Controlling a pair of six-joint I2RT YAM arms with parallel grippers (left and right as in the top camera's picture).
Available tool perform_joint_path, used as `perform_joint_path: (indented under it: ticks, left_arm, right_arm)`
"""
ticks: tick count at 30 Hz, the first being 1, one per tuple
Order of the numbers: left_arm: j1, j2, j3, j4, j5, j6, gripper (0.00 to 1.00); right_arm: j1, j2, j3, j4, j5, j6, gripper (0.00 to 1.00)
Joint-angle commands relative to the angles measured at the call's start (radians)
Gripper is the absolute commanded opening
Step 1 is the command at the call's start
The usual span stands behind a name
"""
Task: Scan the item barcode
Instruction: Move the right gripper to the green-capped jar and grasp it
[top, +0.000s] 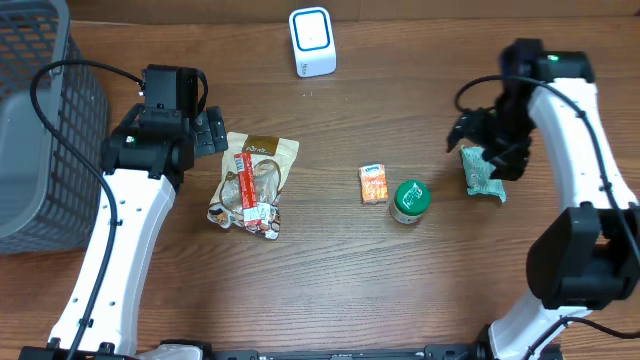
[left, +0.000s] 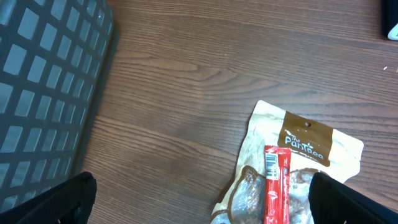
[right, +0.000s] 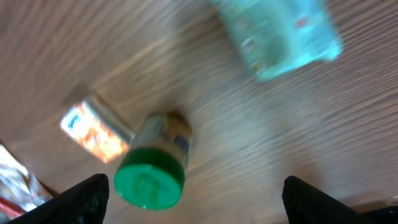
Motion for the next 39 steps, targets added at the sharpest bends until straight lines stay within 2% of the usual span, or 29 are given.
perform_joint_path:
  ticks: [1, 10, 21, 34, 39]
  left_arm:
    - [0.0, -0.005, 0.016, 0.002, -0.013, -0.002, 1.0]
    - [0.0, -0.005, 0.017, 0.003, -0.013, -0.002, 1.0]
    - [0.0, -0.005, 0.017, 0.003, -0.013, -0.002, 1.0]
    - [0.0, -0.005, 0.016, 0.003, -0.013, -0.002, 1.0]
    - [0.0, -0.005, 0.016, 0.003, -0.013, -0.002, 1.0]
  right_arm:
    - [0.087, -0.008, 0.008, -0.002, -0.008, -0.015, 0.9]
    - [0.226, -0.008, 0.008, -0.009, -0.006, -0.007, 0.91]
    - [0.252, -0.008, -0.029, 0.008, -0.005, 0.023, 0.91]
    - [0.252, -0.008, -0.307, 0.241, -0.01, 0.042, 0.91]
    - [0.252, -0.008, -0.399, 0.379, -0.01, 0.046, 0.91]
